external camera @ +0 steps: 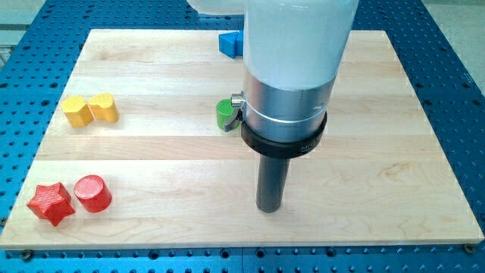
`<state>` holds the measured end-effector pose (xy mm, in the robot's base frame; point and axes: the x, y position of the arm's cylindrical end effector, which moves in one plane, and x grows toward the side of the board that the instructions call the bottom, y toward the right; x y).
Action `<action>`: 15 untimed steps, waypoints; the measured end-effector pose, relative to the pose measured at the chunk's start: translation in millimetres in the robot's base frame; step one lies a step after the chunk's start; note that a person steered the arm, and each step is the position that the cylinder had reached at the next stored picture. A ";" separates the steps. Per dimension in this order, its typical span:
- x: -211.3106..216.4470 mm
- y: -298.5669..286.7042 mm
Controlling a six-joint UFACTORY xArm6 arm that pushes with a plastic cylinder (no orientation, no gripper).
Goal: Move the green circle bottom right side corner of the board
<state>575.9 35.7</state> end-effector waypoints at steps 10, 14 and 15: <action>-135.7 -51.3; -23.3 -12.2; -18.4 40.3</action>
<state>557.5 76.0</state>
